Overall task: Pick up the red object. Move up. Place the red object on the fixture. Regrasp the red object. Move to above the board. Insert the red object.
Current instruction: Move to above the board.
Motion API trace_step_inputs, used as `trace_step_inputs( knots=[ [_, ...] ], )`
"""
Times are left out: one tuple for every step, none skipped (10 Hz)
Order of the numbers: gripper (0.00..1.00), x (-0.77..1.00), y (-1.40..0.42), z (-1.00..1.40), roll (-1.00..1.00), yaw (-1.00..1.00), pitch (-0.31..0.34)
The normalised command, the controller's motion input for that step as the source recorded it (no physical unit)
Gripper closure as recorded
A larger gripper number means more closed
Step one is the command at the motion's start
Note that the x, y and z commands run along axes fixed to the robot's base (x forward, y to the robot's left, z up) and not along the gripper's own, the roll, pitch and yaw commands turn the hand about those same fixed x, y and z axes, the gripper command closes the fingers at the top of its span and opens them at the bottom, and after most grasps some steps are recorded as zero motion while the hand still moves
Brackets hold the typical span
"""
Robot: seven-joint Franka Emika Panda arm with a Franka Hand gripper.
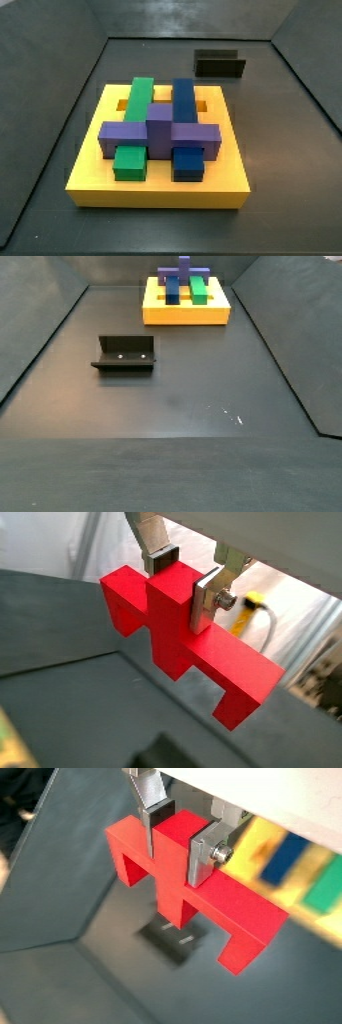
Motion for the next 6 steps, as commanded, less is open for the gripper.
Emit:
trace_step_inputs(
  knots=[
    [1.00,-1.16,-1.40,0.28,-1.00,0.05,0.073],
    [1.00,-0.72,-0.81,0.14,-1.00,0.06,0.060],
    [1.00,-0.43,-0.45,0.07,-1.00,0.06,0.052],
    [1.00,-0.21,-0.19,0.05,-1.00,0.05,0.045],
    [1.00,-0.16,-0.13,0.03,-1.00,0.05,0.036],
    [1.00,-0.10,-0.03,0.01,-1.00,0.05,0.003]
  ],
)
